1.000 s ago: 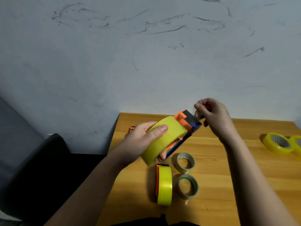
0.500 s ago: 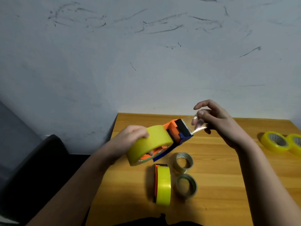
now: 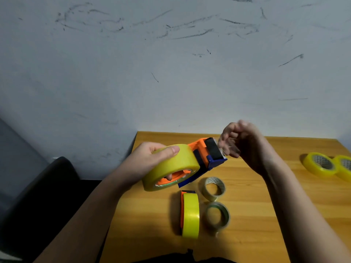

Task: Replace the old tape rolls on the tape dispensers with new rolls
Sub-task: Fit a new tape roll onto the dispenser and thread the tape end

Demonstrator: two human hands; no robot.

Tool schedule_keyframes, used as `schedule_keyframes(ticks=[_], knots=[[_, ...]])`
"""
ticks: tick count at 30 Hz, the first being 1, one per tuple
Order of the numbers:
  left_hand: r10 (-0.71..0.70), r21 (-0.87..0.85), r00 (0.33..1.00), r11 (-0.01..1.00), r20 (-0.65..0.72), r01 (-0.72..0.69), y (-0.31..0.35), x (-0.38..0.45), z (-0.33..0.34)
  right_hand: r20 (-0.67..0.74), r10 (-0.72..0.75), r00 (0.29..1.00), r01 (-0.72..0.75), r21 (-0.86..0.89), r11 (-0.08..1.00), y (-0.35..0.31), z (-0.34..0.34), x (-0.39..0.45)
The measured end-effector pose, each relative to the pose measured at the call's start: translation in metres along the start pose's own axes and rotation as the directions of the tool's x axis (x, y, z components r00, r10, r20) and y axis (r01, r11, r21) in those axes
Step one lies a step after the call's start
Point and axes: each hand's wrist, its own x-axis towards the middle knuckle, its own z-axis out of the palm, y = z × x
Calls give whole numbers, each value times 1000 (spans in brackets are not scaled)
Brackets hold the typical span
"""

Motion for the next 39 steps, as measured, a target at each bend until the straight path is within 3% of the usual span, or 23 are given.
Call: schedule_keyframes(ticks=[3, 7, 11, 15, 21, 24, 29, 39], knots=[[-10, 13, 999, 1000, -37, 10, -1, 1, 0, -65, 51, 997, -60, -154, 986, -5, 4, -2], [-6, 11, 997, 1000, -72, 7, -2, 0, 1, -159, 110, 981, -127, -96, 987, -8, 6, -3], [11, -16, 997, 1000, -74, -12, 1, -1, 4, -259, 214, 942, -194, 102, 976, -3, 10, -1], [9, -28, 997, 1000, -77, -11, 1, 0, 6, -238, 311, 920, -209, 374, 904, 3, 16, 0], [-2, -32, 997, 999, -82, 0, -2, 3, 7, -145, 374, 916, -267, 475, 838, 8, 11, 3], [-3, -19, 996, 1000, -86, 1, -4, 4, 8, -108, 378, 920, -297, 437, 849, 10, 7, 3], [-5, -6, 993, 1000, -120, 4, -5, 8, 9, -179, 364, 914, -314, 255, 915, 8, 6, 3], [-8, 20, 994, 1000, -113, 10, -7, 13, 9, -96, 275, 956, -234, 308, 922, 15, 2, 3]])
